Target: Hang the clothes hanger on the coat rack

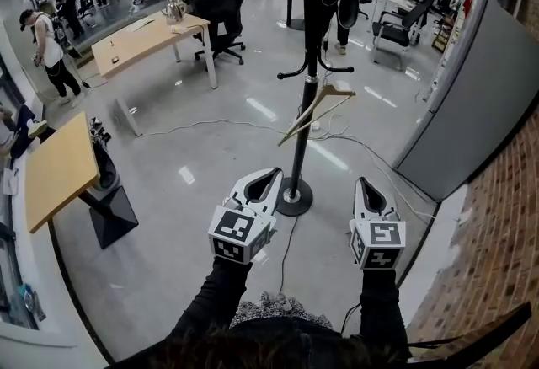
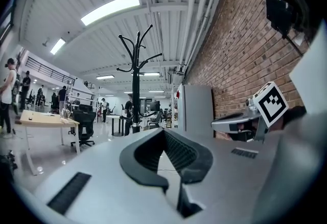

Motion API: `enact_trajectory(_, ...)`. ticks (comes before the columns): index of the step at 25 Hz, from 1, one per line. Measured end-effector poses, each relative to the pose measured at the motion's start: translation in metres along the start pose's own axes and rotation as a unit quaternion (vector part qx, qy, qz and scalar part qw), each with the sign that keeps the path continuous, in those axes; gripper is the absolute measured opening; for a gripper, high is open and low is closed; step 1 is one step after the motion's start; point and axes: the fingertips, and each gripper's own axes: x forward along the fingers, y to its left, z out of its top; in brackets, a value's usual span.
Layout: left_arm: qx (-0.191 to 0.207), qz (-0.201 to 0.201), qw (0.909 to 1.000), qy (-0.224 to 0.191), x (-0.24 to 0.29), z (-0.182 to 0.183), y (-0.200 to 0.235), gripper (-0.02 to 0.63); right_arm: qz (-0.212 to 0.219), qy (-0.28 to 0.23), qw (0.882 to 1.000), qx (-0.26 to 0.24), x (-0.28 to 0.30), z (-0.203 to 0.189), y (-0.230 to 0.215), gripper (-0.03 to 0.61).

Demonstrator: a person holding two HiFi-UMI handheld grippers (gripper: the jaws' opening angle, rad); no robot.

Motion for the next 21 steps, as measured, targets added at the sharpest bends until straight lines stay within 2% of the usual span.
enact_trajectory(5,-0.002,0.008,0.9999,0.009,-0.013,-0.006,-0.010,0.006,0.006,0.005,1.000,0.005,-0.012,-0.008,0.002,0.009)
enact_trajectory(10,0.005,0.020,0.9997,0.012,-0.023,-0.007,-0.020,0.006,0.009,0.006,1.000,-0.011,-0.025,-0.008,0.003,0.008)
enact_trajectory(21,0.007,0.019,0.9998,0.007,-0.036,0.003,-0.042,0.006,0.010,0.008,1.000,-0.014,-0.048,-0.009,0.000,0.008)
